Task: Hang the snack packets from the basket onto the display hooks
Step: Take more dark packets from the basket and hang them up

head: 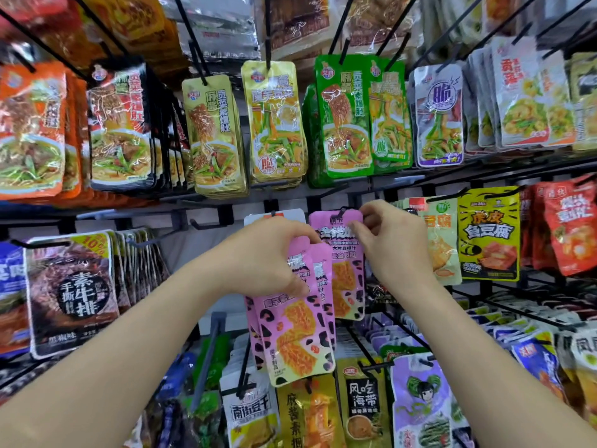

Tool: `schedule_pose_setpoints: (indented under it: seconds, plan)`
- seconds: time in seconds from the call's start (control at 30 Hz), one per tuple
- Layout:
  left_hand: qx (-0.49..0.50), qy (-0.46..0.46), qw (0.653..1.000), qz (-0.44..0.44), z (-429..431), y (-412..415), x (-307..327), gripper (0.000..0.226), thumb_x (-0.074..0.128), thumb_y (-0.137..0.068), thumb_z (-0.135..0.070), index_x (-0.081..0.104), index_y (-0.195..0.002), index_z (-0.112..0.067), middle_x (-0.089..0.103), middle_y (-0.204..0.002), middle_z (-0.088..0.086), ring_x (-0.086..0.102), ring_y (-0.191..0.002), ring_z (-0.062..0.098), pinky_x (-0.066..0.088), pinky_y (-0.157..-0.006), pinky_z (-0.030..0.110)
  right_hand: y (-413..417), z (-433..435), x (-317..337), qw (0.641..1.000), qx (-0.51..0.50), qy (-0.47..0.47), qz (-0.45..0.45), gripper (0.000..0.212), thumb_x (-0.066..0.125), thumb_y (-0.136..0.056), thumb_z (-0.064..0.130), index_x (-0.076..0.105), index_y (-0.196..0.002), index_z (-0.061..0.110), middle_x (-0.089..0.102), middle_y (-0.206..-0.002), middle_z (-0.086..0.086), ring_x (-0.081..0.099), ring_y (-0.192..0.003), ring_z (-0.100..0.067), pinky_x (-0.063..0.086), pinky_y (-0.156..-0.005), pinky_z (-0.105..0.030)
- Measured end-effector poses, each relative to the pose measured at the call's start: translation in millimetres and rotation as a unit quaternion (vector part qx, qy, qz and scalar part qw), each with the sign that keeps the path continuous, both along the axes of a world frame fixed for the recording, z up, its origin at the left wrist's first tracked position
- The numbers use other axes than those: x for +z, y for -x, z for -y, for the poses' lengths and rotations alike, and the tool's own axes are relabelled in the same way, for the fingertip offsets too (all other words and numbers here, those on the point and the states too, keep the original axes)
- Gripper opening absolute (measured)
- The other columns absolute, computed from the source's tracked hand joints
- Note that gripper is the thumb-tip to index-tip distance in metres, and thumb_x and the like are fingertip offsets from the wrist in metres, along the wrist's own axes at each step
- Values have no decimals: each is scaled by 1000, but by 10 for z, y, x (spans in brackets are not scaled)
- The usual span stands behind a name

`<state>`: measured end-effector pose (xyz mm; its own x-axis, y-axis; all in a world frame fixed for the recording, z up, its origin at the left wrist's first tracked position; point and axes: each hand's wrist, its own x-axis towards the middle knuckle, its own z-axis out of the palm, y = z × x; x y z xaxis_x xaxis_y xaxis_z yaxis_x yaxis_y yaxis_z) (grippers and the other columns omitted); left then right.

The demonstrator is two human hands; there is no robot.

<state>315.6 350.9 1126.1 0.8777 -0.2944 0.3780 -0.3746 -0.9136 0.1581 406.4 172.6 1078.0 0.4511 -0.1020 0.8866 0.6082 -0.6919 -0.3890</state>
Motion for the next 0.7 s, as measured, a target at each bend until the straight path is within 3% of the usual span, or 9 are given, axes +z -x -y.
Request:
schedule_pose_setpoints:
  seconds: [0.1, 0.2, 0.27, 0.37, 0.4, 0.47, 0.57, 0.63, 0.7]
  plan:
    - [-29, 60, 998, 9, -59, 97, 13, 54, 87, -68, -23, 54, -109, -33, 52, -55, -9, 47, -42, -2, 33, -48, 11, 240, 42, -140, 998, -3, -14, 61, 16, 63, -92, 20, 68, -106, 12, 66, -89, 2, 62, -79, -17, 42, -69, -25]
    - [-81, 150, 985, -21, -116, 188, 13, 46, 88, -67, -15, 57, -100, -28, 52, -50, 3, 49, -44, 8, 39, -49, 17, 689, 9, -264, 972, 218, -74, -51, 19, 58, -92, 39, 70, -98, 26, 70, -82, 14, 66, -80, -6, 50, -70, -24]
    - [-129, 203, 970, -44, -121, 221, 4, 41, 87, -66, -11, 62, -97, -21, 68, -70, 14, 61, -58, 19, 52, -57, 32, 847, -28, -330, 895, 377, -92, -220, 27, 51, -81, 57, 69, -93, 40, 70, -88, 25, 63, -86, 8, 46, -82, -21]
    - [-151, 230, 961, -15, -124, 223, -54, 36, 87, -62, -10, 65, -89, -18, 71, -82, -10, 65, -67, 8, 54, -65, 26, 857, -36, -454, 788, 454, -147, -389, 61, 64, -64, 79, 67, -109, 38, 65, -118, 24, 57, -114, 3, 35, -109, -35]
    - [-144, 230, 963, 5, -111, 228, -78, 37, 88, -61, -12, 65, -87, -22, 68, -84, -20, 63, -69, -1, 51, -67, 18, 829, -35, -487, 779, 467, -150, -391, 75, 67, -61, 79, 64, -119, 33, 61, -130, 15, 54, -124, -7, 33, -113, -42]
    - [-131, 233, 963, 48, -99, 215, -135, 40, 90, -58, -14, 64, -86, -29, 63, -83, -27, 59, -69, -12, 45, -70, 11, 816, -34, -493, 783, 482, -146, -364, 69, 66, -69, 70, 64, -123, 28, 58, -135, 12, 50, -129, -7, 32, -114, -41]
    - [-127, 221, 962, 103, -87, 186, -199, 43, 91, -57, -14, 67, -91, -24, 68, -90, -14, 62, -78, 0, 49, -80, 25, 809, -35, -455, 784, 500, -155, -334, 35, 64, -69, 50, 68, -100, 34, 68, -103, 32, 57, -99, 20, 42, -90, -11]
    - [-143, 203, 959, 134, -66, 177, -211, 42, 92, -57, -15, 67, -88, -27, 69, -96, -9, 64, -89, 6, 49, -85, 28, 837, -42, -459, 793, 496, -162, -314, 33, 66, -61, 45, 69, -92, 33, 71, -94, 27, 62, -88, 16, 46, -74, -7]
    - [-175, 178, 953, 173, -44, 159, -201, 39, 89, -55, -19, 63, -80, -32, 67, -99, -10, 61, -91, 3, 46, -81, 19, 866, -30, -493, 794, 490, -191, -305, 34, 71, -56, 43, 75, -86, 29, 74, -94, 13, 66, -87, 3, 48, -75, -11]
